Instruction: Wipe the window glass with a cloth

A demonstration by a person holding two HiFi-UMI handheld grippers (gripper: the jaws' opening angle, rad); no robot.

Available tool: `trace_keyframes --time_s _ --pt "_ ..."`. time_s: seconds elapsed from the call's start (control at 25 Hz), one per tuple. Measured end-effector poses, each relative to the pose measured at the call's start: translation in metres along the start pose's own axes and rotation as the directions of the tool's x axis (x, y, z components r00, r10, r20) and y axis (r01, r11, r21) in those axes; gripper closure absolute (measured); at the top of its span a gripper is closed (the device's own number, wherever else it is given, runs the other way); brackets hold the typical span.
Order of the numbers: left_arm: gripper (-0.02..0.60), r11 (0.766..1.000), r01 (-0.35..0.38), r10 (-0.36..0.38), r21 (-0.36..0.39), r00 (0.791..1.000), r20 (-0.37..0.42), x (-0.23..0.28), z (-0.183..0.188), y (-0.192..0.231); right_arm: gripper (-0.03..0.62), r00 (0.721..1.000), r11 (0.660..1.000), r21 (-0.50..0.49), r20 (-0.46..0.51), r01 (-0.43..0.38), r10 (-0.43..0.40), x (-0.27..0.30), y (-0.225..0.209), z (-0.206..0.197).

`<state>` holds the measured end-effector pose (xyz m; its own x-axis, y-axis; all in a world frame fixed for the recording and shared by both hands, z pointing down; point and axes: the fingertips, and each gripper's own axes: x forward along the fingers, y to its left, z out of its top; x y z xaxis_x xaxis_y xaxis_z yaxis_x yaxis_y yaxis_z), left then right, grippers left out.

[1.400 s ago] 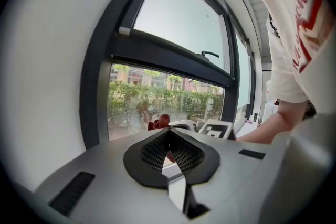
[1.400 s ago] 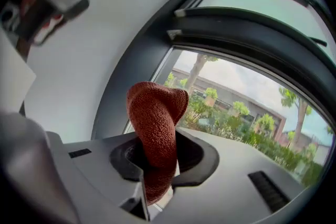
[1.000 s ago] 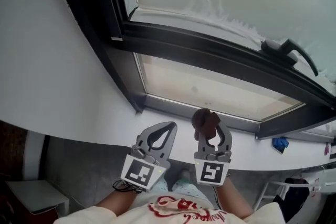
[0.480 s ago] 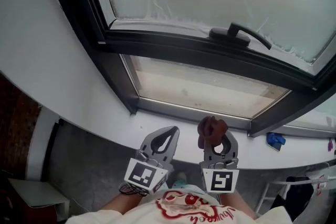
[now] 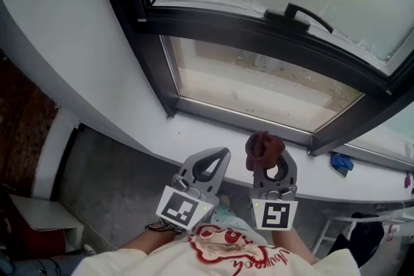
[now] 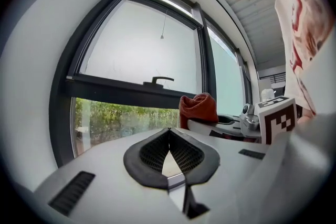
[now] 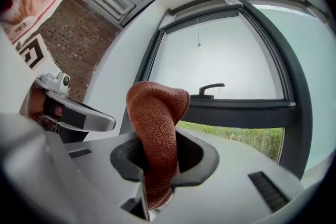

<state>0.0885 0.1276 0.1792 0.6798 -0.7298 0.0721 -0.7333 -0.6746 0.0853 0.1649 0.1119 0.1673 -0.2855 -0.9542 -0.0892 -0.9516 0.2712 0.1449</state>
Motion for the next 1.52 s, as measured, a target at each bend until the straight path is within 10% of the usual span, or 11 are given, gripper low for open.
trace_keyframes --time_s 0.76,1.52 --pt "0.56 0.995 0.095 -0.095 -0.006 0.994 0.047 -0.269 -0.018 -0.089 0.496 0.991 0.992 0.001 -0.045 0.127 -0.127 -0.224 0.176 0.057" --pt "0.56 0.992 0.123 -0.121 -0.023 0.99 0.065 -0.303 -0.014 -0.266 0.5 0.987 0.989 -0.049 -0.071 0.142 -0.145 -0.401 0.128 0.088"
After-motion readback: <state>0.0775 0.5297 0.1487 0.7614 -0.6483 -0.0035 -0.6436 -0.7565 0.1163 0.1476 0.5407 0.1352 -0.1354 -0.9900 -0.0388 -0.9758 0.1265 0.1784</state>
